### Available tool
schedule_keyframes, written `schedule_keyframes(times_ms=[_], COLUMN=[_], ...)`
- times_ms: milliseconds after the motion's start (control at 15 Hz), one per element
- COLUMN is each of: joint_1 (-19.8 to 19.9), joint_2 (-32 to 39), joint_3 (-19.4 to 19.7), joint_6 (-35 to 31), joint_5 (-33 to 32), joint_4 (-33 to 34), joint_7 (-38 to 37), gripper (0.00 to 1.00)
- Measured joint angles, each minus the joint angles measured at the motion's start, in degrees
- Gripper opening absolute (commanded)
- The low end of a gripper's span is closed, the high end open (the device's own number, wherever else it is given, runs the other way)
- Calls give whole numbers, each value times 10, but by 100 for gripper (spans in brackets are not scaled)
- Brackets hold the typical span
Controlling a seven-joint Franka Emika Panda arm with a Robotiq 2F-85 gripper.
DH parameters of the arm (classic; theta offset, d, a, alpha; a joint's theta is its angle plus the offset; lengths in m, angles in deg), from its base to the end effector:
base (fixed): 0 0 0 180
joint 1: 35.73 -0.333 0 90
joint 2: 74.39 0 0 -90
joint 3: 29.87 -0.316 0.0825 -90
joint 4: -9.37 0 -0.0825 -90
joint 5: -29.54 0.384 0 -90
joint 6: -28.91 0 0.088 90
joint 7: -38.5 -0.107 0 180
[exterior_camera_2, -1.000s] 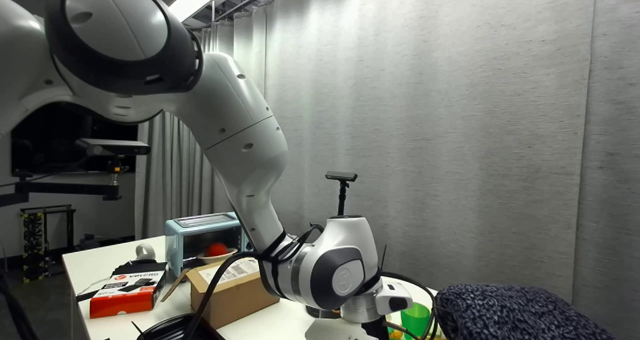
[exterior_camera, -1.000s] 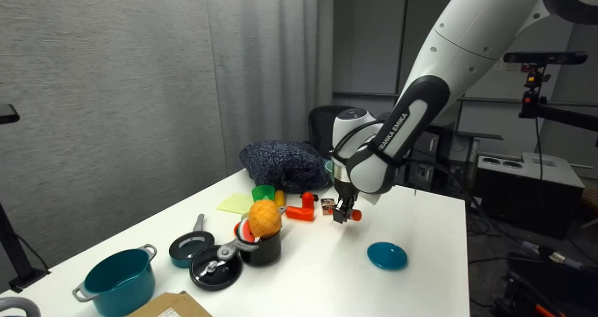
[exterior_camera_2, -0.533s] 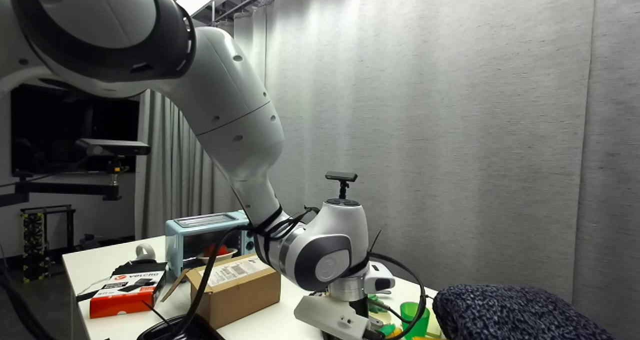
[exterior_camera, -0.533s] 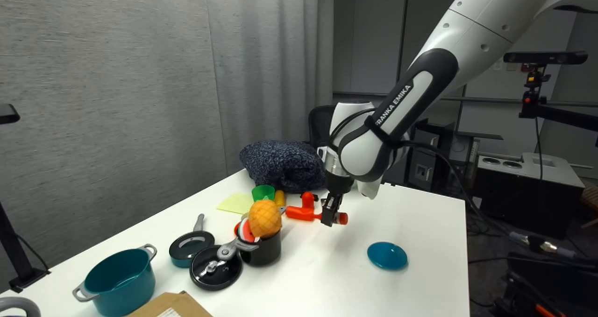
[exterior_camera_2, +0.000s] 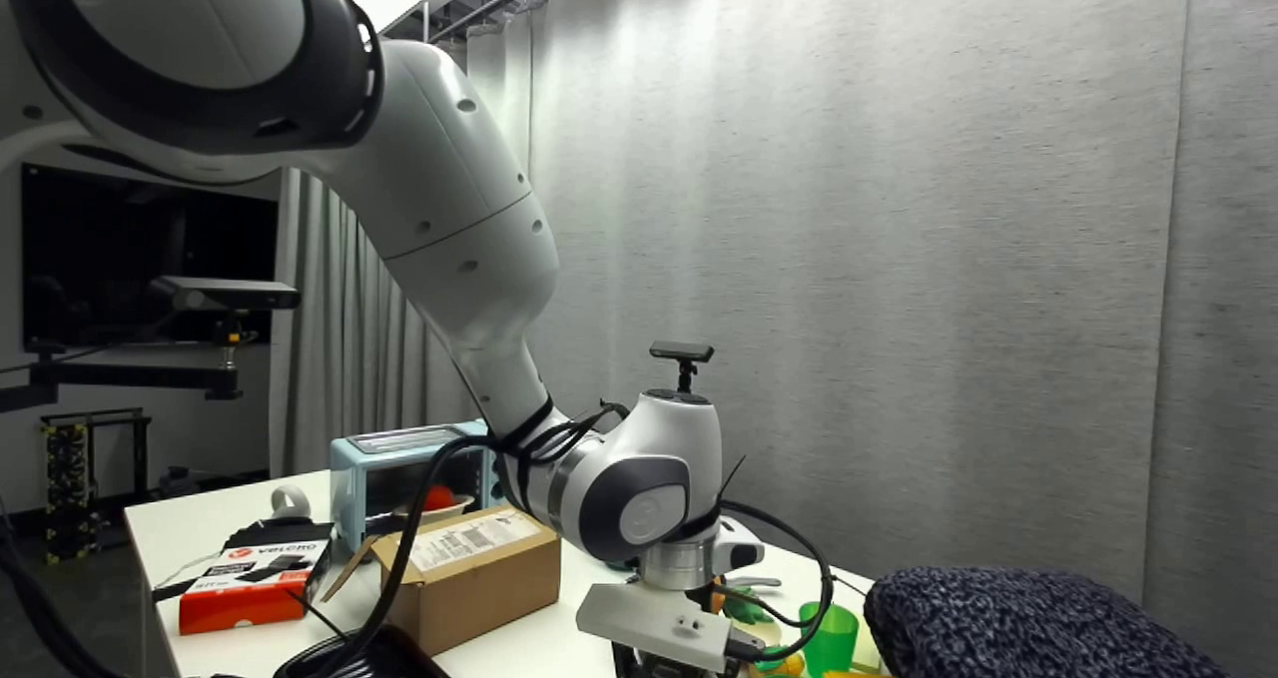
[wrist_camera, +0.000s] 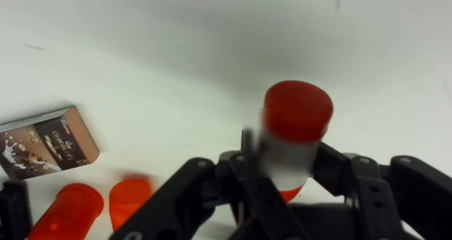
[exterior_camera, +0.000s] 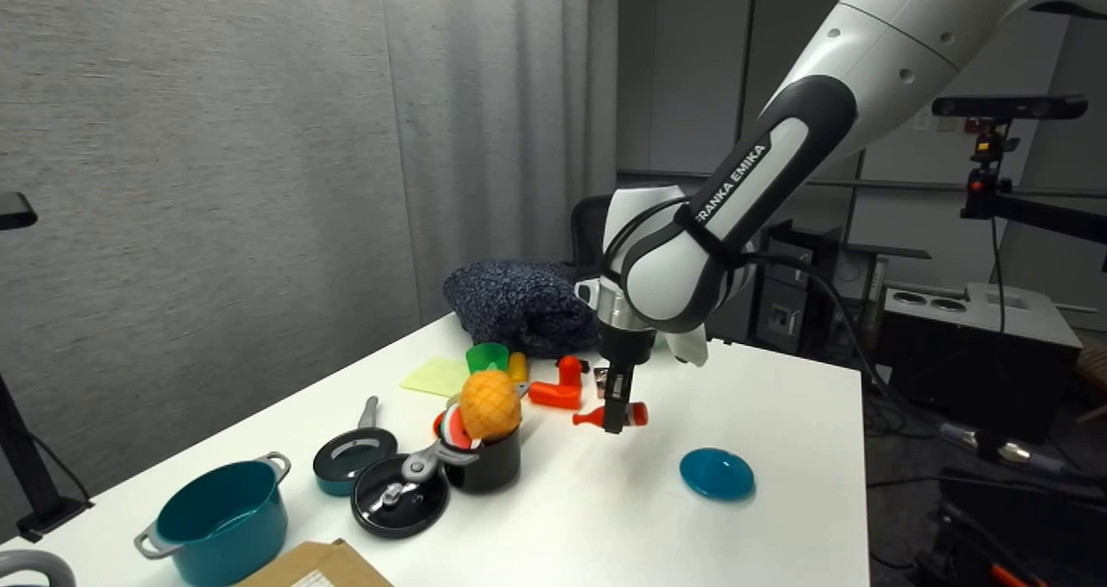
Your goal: Move the orange bottle to the left
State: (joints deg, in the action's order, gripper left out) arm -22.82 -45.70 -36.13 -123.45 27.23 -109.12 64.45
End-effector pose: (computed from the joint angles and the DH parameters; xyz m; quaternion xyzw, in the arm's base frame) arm 0.5952 -0.0690 0.1957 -0.9830 -0.1768 -0.0495 0.0019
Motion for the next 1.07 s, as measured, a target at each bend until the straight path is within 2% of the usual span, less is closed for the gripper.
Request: schedule_keyframes(times_ms=[133,333,667,1067], joint_1=[-19,-56,-116,-141], joint_2=[1,4,26,16], joint_3=[17,59,122,132], joint_6=[0,0,8,50], joint_5=[-25,-71,-131,-135], joint_4=[-1,0,29,71], joint_7=[-13,-59,-168,-237], gripper=[73,98,100,100])
